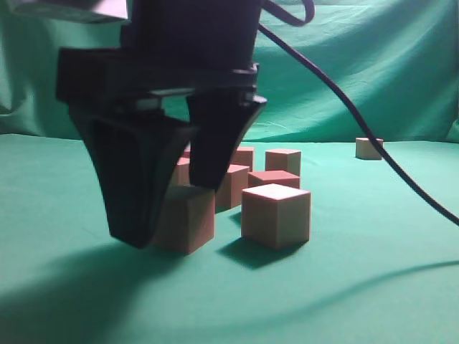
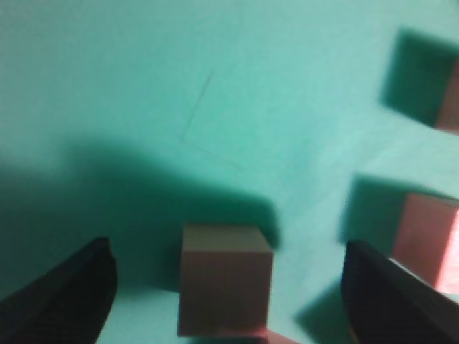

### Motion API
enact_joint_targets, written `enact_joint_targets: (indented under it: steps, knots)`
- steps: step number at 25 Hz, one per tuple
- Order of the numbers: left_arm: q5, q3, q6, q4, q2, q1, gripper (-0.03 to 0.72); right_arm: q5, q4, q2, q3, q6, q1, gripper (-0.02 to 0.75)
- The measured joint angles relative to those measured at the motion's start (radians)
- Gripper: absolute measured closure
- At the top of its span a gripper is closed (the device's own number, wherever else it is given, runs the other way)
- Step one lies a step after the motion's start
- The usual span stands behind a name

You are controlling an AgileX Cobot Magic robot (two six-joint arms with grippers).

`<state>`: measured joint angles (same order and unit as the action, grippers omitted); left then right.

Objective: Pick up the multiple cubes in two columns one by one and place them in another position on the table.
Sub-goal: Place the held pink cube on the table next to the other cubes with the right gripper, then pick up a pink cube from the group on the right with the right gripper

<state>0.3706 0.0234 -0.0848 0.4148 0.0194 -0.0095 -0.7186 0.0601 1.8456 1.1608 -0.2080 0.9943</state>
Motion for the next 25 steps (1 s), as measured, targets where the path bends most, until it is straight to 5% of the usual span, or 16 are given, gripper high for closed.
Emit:
enact_joint_targets:
  steps: [13, 20, 25]
  knots:
    - [0.0, 0.0, 0.0, 0.0, 0.0, 0.0, 0.688, -0.289, 0.265, -0.132, 0.393, 0.225, -0.039, 0.163]
    - [0.0, 0.0, 0.0, 0.0, 0.0, 0.0, 0.688, -0.397, 0.311, -0.141, 0.554, 0.365, -0.328, 0.163]
    - [0.0, 0.0, 0.0, 0.0, 0.0, 0.0, 0.688, -0.364, 0.164, -0.086, 0.557, 0.369, -0.583, 0.208]
